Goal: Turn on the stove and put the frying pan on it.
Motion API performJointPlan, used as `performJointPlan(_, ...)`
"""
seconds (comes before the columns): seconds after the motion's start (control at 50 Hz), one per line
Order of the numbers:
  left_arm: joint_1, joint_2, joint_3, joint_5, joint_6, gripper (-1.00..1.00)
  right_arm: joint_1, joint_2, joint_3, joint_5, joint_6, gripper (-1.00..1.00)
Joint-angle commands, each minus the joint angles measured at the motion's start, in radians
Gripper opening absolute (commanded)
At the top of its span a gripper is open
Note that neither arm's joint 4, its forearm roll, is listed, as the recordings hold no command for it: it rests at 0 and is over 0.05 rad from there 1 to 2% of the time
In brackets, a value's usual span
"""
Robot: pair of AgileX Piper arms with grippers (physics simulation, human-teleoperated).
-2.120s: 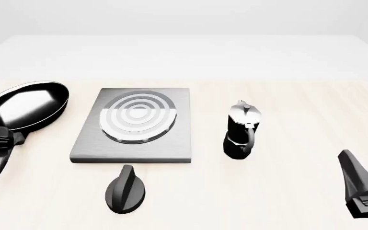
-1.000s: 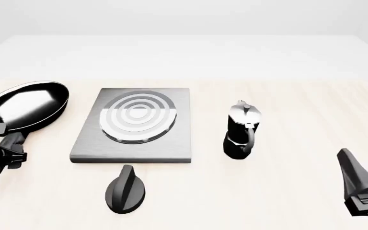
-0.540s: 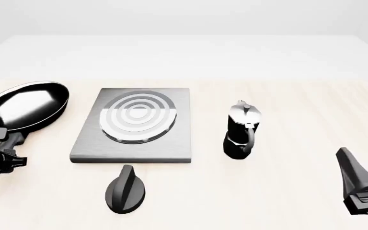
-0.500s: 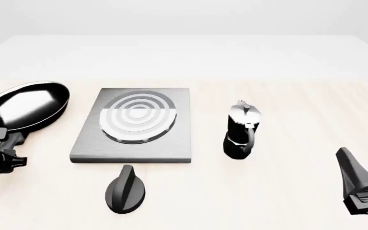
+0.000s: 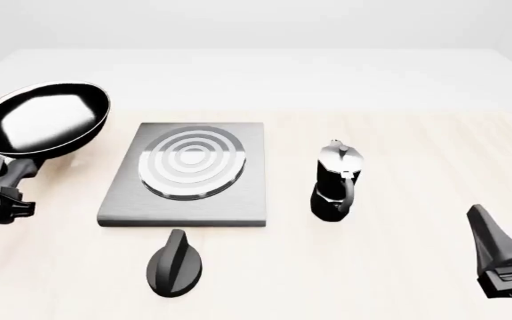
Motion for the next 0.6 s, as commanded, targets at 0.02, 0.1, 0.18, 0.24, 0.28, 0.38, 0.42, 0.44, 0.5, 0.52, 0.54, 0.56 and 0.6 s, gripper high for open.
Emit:
performJointPlan(0.02, -0.062, -0.193, -0.013, 0.12, 0.021, -1.0, -0.001, -0.011, 0.0, 0.009, 0.001, 1.0)
performJointPlan(0.1, -0.092, -0.238, -0.008, 0.153, 0.021, -1.0, 0.0, -0.014, -0.001, 0.011, 0.001, 1.0)
performJointPlan(0.18, -0.134, -0.296, -0.001, 0.193, 0.021, -1.0, 0.0, -0.019, -0.001, 0.015, 0.004, 1.0)
performJointPlan(0.24, -0.161, -0.312, 0.004, 0.203, 0.014, -1.0, -0.002, -0.027, -0.001, 0.022, 0.006, 1.0)
performJointPlan(0.28, -0.172, -0.312, 0.007, 0.194, 0.016, -1.0, -0.002, -0.03, -0.002, 0.025, 0.006, 1.0)
performJointPlan(0.38, -0.222, -0.325, 0.019, 0.19, 0.003, -1.0, -0.004, -0.045, -0.001, 0.039, 0.01, 1.0)
performJointPlan(0.42, -0.228, -0.324, 0.02, 0.18, 0.015, -1.0, -0.005, -0.05, -0.001, 0.044, 0.013, 1.0)
performJointPlan(0.44, -0.243, -0.328, 0.02, 0.185, 0.008, -1.0, -0.006, -0.052, -0.001, 0.046, 0.012, 1.0)
performJointPlan(0.5, -0.257, -0.326, 0.023, 0.18, 0.02, -1.0, -0.006, -0.056, -0.002, 0.051, 0.015, 1.0)
performJointPlan(0.52, -0.257, -0.326, 0.023, 0.18, 0.02, -1.0, -0.006, -0.057, -0.002, 0.051, 0.015, 1.0)
performJointPlan(0.54, -0.273, -0.33, 0.013, 0.188, 0.011, -1.0, -0.007, -0.056, -0.002, 0.051, 0.016, 1.0)
performJointPlan(0.56, -0.273, -0.33, 0.013, 0.188, 0.011, -1.0, -0.007, -0.056, -0.002, 0.051, 0.016, 1.0)
performJointPlan(0.6, -0.289, -0.336, 0.013, 0.191, 0.016, -1.0, -0.007, -0.057, -0.002, 0.051, 0.017, 1.0)
